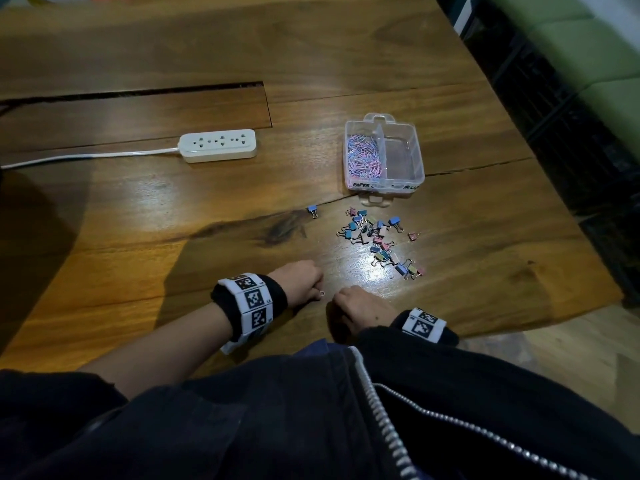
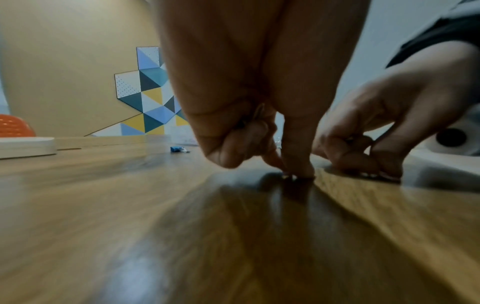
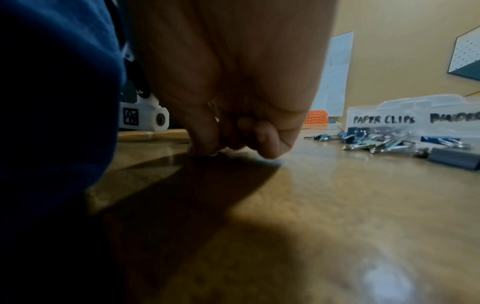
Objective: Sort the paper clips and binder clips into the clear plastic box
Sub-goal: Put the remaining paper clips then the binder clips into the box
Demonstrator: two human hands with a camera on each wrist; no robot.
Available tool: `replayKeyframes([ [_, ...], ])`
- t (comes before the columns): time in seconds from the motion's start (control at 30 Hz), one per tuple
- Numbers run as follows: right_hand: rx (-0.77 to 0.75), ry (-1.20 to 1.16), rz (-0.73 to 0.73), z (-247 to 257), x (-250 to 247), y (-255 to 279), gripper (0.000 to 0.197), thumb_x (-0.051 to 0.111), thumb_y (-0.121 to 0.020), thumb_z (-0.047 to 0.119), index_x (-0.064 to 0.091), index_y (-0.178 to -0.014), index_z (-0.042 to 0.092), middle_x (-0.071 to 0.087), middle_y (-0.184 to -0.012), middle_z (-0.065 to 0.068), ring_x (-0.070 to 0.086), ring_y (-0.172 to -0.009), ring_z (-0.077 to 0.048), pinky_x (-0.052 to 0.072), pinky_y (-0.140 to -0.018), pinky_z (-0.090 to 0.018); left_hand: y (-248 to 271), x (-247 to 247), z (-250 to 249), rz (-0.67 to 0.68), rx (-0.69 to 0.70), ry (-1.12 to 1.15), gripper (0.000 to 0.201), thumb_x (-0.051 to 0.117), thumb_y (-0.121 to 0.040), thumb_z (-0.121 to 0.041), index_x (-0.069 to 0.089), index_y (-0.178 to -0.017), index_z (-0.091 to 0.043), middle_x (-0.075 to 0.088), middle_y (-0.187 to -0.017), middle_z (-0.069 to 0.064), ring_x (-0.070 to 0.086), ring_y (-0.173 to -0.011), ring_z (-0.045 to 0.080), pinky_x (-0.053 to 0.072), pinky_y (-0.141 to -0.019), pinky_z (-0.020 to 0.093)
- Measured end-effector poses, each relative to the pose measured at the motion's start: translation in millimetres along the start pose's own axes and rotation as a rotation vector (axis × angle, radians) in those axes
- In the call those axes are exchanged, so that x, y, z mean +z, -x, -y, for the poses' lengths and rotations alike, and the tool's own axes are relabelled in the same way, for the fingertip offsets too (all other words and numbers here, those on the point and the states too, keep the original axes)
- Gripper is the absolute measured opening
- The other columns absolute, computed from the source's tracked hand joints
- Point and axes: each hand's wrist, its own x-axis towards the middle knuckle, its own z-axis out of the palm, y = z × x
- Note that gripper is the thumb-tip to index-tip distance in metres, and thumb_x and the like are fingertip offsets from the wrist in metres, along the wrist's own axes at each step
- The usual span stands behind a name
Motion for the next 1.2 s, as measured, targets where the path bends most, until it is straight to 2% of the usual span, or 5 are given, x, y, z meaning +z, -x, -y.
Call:
replayKeyframes([
  [0.57,0.295,-1.094,-0.138,-70.0,-70.1,12.6,0.022,0.042,-0.094,0.015,0.055,-0.076,0.015,0.052,-0.073,0.002,0.043,-0.057,-0.009,0.036,-0.053,-0.021,-75.2,-130.4,-42.2,-0.220,-0.147,1.638,0.020,0.031,-0.088,0.005,0.044,-0.077,-0.006,0.048,-0.069,0.006,0.043,-0.056,0.013,0.045,-0.042,0.017],
  [0.73,0.243,-0.897,-0.217,-91.8,-119.6,-4.1,0.016,0.051,-0.090,0.013,0.052,-0.076,0.008,0.050,-0.062,-0.001,0.043,-0.049,-0.010,0.037,-0.046,-0.021,-114.9,-157.0,-55.5,-0.395,-0.309,1.604,0.027,0.033,-0.087,0.006,0.043,-0.066,-0.009,0.047,-0.038,-0.001,0.044,-0.039,0.010,0.042,-0.038,0.018],
  [0.93,0.289,-0.806,-0.346,-107.5,-164.7,-33.8,0.012,0.047,-0.092,0.012,0.056,-0.093,0.004,0.053,-0.071,-0.003,0.052,-0.060,-0.013,0.049,-0.056,-0.023,-130.1,-159.1,-65.7,-0.303,-0.324,1.363,0.043,0.041,-0.095,-0.015,0.037,-0.136,-0.004,0.034,-0.146,0.015,0.035,-0.134,0.028,0.032,-0.108,0.038],
  [1.07,0.289,-0.740,-0.455,-109.3,-180.6,-64.1,0.018,0.045,-0.090,0.005,0.060,-0.099,0.002,0.064,-0.094,-0.020,0.060,-0.080,-0.027,0.053,-0.083,-0.043,-124.2,-158.2,-56.8,-0.366,-0.225,1.117,0.028,0.039,-0.092,-0.001,0.050,-0.117,-0.007,0.052,-0.089,0.005,0.046,-0.064,0.013,0.039,-0.058,0.024],
  [1.2,0.248,-0.750,-0.534,-106.4,-178.1,-75.2,0.031,0.040,-0.090,-0.001,0.056,-0.116,0.000,0.057,-0.124,-0.017,0.053,-0.114,-0.024,0.041,-0.101,-0.033,-102.7,-143.4,-35.4,-0.449,-0.295,0.656,0.031,0.053,-0.087,-0.005,0.051,-0.118,-0.007,0.055,-0.118,0.012,0.053,-0.098,0.019,0.045,-0.084,0.029],
])
